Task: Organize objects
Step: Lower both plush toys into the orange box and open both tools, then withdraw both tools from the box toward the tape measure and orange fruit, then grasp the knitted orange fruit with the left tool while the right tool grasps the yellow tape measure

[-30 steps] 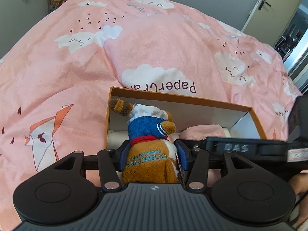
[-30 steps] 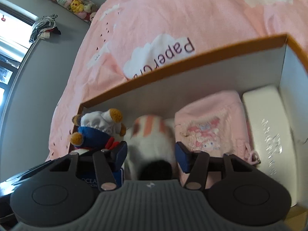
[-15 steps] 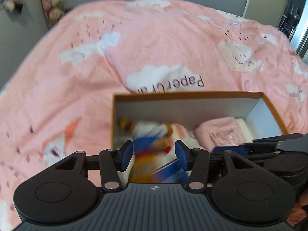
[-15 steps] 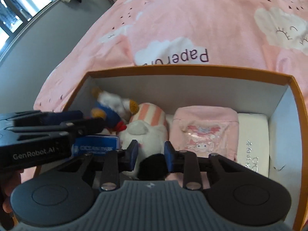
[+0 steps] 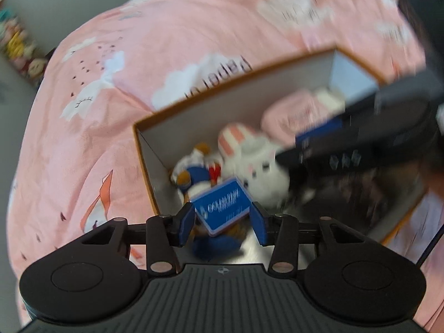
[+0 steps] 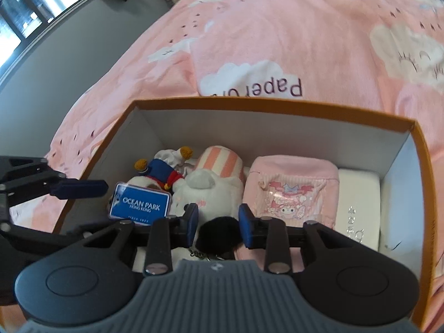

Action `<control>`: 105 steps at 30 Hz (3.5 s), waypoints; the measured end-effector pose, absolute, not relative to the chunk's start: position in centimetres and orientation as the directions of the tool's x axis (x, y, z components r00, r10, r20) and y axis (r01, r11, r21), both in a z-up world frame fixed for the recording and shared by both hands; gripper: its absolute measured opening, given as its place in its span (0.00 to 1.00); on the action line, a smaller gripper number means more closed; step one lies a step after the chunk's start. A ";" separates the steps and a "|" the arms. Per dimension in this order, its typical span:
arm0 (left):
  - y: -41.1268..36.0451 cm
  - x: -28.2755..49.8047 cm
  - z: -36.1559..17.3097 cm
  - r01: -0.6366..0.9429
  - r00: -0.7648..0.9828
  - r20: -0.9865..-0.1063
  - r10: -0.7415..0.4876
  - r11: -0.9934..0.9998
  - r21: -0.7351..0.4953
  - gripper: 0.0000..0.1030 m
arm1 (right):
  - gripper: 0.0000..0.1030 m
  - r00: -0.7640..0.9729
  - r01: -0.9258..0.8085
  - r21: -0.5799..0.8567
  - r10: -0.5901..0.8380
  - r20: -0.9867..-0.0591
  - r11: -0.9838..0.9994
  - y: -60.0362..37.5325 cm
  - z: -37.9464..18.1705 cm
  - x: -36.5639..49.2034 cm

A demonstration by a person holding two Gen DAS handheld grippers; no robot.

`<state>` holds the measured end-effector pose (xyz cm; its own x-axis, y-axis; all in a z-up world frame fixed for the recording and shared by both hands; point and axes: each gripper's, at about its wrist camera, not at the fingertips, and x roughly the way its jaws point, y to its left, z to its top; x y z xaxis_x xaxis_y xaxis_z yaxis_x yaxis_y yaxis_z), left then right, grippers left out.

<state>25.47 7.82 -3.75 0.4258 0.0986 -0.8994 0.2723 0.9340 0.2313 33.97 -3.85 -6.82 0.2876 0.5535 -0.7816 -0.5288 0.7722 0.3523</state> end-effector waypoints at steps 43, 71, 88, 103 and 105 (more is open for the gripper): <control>6.6 13.4 2.6 -0.069 0.717 -0.681 0.148 0.987 0.143 0.39 | 0.49 0.500 -0.740 0.097 0.641 -0.583 0.665 -6.2 0.6 19.0; 9.1 1.5 -7.5 -0.195 0.492 -0.871 0.003 0.975 -0.107 0.57 | 0.57 0.399 -0.729 0.058 0.493 -0.773 0.682 -5.7 -8.9 8.5; 9.2 3.6 -11.0 -0.213 0.429 -0.903 0.034 0.975 -0.065 0.58 | 0.55 0.341 -0.776 0.075 0.517 -0.785 0.626 -4.4 -10.4 8.9; 12.0 1.0 -7.8 -0.350 0.539 -0.835 0.112 0.931 -0.101 0.52 | 0.50 0.283 -0.839 0.067 0.539 -0.793 0.540 -0.5 -10.6 7.7; 12.0 0.9 -7.8 -0.353 0.540 -0.835 0.108 0.930 -0.107 0.52 | 0.50 0.267 -0.842 0.072 0.529 -0.806 0.534 0.4 -10.9 7.6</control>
<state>0.94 12.04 -7.83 0.5397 0.1083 -0.8349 -0.3528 0.9295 -0.1075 7.64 0.42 -10.95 0.2666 0.5289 -0.8057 -0.8423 0.5342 0.0720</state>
